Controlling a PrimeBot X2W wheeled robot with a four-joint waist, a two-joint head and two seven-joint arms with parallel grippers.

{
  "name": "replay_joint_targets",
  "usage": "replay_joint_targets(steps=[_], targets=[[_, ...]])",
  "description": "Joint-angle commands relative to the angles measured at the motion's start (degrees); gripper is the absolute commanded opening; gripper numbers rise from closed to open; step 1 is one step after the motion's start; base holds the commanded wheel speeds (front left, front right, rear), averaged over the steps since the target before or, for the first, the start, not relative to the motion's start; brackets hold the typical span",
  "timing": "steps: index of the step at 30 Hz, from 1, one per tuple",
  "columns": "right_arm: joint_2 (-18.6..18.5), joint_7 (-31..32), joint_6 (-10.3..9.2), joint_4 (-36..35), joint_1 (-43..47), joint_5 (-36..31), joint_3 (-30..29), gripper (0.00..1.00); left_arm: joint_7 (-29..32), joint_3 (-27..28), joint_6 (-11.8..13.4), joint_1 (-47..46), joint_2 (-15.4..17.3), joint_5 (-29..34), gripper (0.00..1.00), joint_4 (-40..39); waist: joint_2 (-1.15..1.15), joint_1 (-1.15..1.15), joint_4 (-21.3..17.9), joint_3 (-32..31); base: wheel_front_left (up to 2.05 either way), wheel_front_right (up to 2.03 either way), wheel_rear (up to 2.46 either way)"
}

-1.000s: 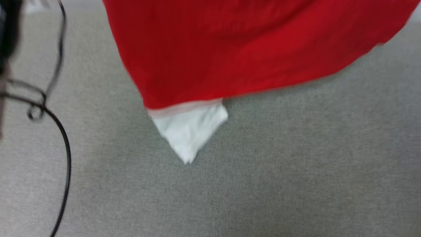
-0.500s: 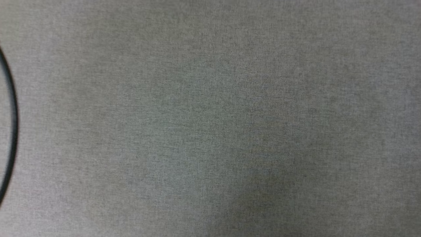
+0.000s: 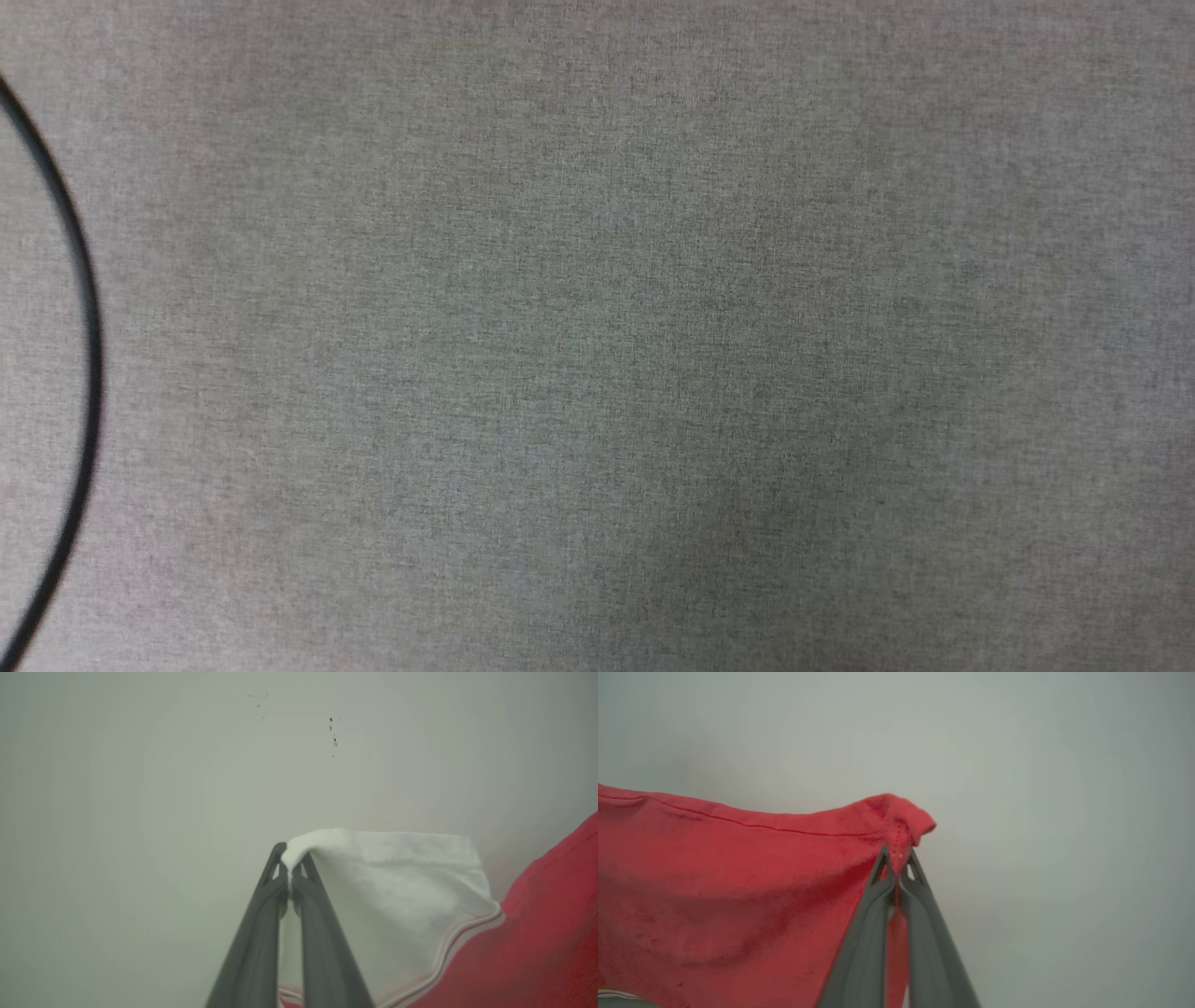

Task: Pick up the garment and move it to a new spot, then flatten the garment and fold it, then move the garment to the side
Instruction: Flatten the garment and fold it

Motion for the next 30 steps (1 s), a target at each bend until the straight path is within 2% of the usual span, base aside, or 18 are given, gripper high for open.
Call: replay_joint_targets(steps=[1, 8, 16, 17, 20, 25, 30], targets=[[-0.14, -0.95, -0.07, 0.49, 1.99, 1.13, 0.96, 0.0, -0.99, -0.13, -0.26, 1.97, 0.2, -0.31, 0.0, 0.34, 0.0, -0.01, -0.01, 0.06, 0.0, 0.0, 0.0], [-1.42, -4.36, -0.07, -1.12, 11.67, 7.13, 8.74, 0.0, -5.27, -1.01, -0.39, 13.65, 1.41, -1.39, 0.0, 0.05, 0.0, -0.01, -0.11, -1.96, 0.0, 0.0, 0.0], [-5.49, -6.26, -0.07, -8.16, 26.87, 13.83, 15.01, 0.0, -7.41, -0.73, 1.84, 32.22, 2.97, -3.62, 0.0, -5.98, 0.0, -0.01, 0.08, -7.28, 0.0, 0.0, 0.0], [-5.49, -6.26, -0.07, -8.16, 26.87, 13.83, 15.01, 0.0, -7.41, -0.73, 1.84, 32.22, 2.97, -3.62, 0.0, -5.98, 0.0, -0.01, 0.08, -7.28, 0.0, 0.0, 0.0], [-7.42, -6.79, -0.07, -11.09, 33.54, 15.67, 16.37, 0.0, -7.79, -0.5, 3.68, 40.8, 3.31, -4.56, 0.0, -9.46, 0.0, -0.01, 0.07, -9.85, 0.0, 0.0, 0.0], [-10.06, -7.14, -0.07, -15.51, 45.23, 17.74, 17.12, 0.0, -7.97, 0.11, 8.13, 56.49, 4.4, -6.38, 0.0, -17.71, 0.0, -0.01, -0.12, -14.26, 0.0, 0.0, 0.0], [-11.23, -6.87, -0.07, -17.42, 55.59, 18.86, 16.32, 0.0, -7.71, 0.53, 12.16, 71.31, 5.39, -8.65, 0.0, -25.0, 0.0, -0.01, -0.54, -18.21, 0.0, 0.0, 0.0]])
